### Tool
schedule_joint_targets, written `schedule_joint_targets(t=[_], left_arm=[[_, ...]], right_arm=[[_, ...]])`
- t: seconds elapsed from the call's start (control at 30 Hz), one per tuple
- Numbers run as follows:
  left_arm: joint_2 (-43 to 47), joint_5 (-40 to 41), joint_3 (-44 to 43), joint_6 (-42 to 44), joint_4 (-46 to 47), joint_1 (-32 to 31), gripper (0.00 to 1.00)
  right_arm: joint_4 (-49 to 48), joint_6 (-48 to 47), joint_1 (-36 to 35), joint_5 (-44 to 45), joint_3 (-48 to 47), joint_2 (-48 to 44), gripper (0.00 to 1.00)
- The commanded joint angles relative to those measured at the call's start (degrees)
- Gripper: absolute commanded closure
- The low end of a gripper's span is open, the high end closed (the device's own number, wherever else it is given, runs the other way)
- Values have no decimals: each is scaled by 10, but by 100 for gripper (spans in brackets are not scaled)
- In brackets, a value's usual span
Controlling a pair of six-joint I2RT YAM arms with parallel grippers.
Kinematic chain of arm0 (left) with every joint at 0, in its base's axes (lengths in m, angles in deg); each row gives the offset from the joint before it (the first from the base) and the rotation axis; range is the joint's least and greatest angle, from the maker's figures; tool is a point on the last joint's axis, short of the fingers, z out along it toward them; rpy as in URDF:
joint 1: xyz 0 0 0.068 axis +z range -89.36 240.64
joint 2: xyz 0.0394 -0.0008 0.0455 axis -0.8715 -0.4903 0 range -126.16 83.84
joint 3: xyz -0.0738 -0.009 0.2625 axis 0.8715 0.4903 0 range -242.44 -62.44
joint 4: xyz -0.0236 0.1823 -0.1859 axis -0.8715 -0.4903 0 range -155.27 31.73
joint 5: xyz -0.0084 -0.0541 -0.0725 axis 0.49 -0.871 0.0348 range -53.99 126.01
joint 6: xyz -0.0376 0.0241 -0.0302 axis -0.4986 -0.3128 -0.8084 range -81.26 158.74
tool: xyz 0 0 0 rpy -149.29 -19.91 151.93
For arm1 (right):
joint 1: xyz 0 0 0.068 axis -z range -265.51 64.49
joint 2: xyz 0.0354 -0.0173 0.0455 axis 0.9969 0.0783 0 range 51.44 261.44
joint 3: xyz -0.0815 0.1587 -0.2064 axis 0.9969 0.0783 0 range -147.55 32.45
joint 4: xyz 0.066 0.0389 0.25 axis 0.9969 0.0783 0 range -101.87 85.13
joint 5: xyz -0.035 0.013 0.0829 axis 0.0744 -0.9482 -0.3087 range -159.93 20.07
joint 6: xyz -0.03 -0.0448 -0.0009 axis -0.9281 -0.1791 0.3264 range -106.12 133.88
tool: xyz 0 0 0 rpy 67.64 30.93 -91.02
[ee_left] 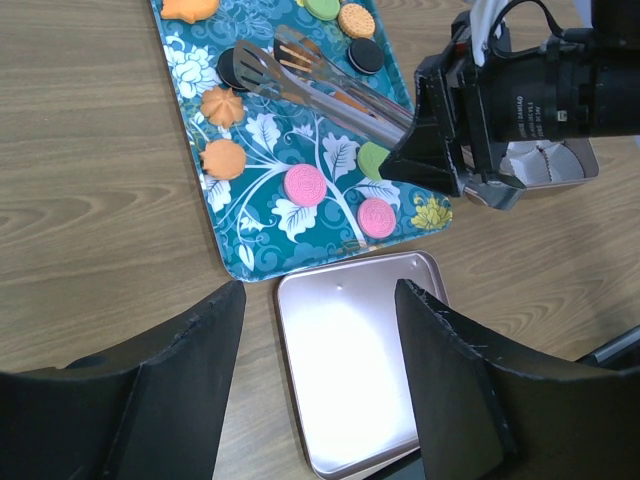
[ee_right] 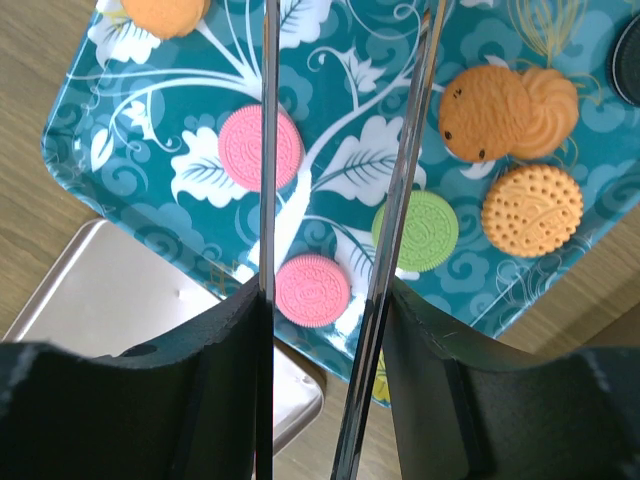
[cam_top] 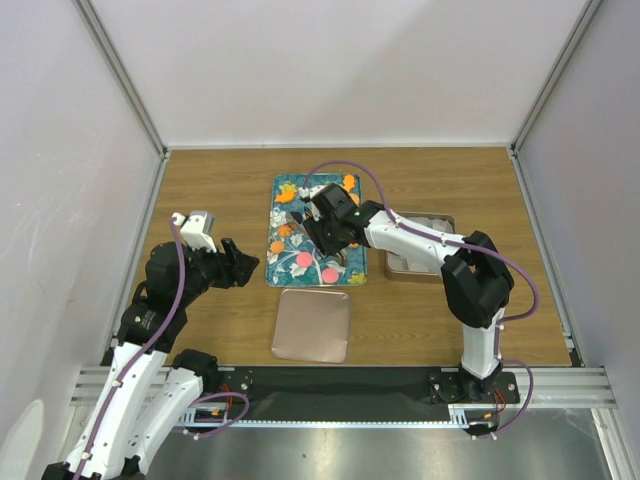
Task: Pack the cookies
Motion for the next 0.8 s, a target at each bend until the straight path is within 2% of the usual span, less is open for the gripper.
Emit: schedule_joint_targets(t=[0.0, 0.53, 0.77], left_arm=[[4, 1, 4, 11, 19, -3, 32], [-1, -4, 4, 11, 21, -4, 32], [-2, -6, 4, 11, 21, -4, 31]], right_arm=[[8, 1, 2, 6, -44, 14, 50], [91, 8, -22, 66, -167, 96, 52], [112, 3, -30, 75, -185, 108, 50]])
